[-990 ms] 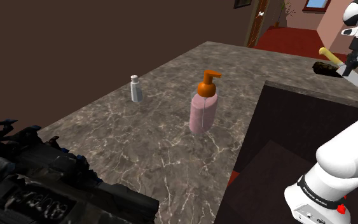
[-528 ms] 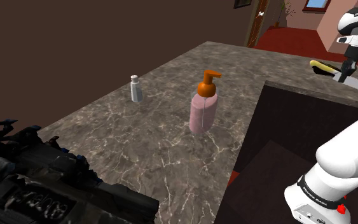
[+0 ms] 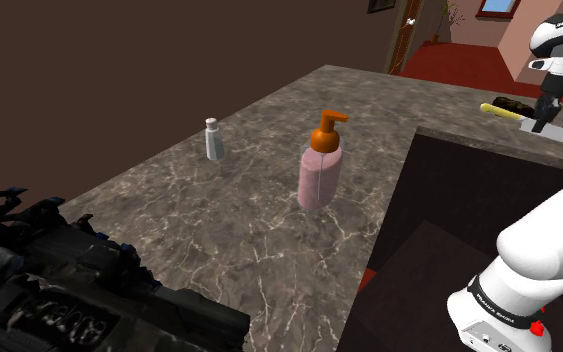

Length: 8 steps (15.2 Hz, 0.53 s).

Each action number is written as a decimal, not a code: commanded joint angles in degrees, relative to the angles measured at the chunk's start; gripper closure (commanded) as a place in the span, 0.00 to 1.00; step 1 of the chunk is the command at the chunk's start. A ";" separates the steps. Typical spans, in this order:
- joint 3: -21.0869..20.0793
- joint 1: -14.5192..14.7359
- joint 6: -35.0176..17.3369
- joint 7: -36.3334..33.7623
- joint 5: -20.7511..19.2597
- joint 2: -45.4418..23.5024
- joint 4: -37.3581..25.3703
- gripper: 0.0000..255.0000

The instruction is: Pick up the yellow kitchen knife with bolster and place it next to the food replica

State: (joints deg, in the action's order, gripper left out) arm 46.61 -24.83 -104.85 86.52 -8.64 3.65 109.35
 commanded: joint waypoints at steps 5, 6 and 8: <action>0.00 0.00 0.00 0.00 0.00 0.00 0.01 0.00; -0.17 0.12 1.91 -0.02 -0.01 0.13 -1.80 0.00; -0.40 0.34 5.75 0.14 0.21 0.03 -5.70 0.00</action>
State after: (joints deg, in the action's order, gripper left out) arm 46.46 -24.66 -101.22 86.86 -8.29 3.36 105.43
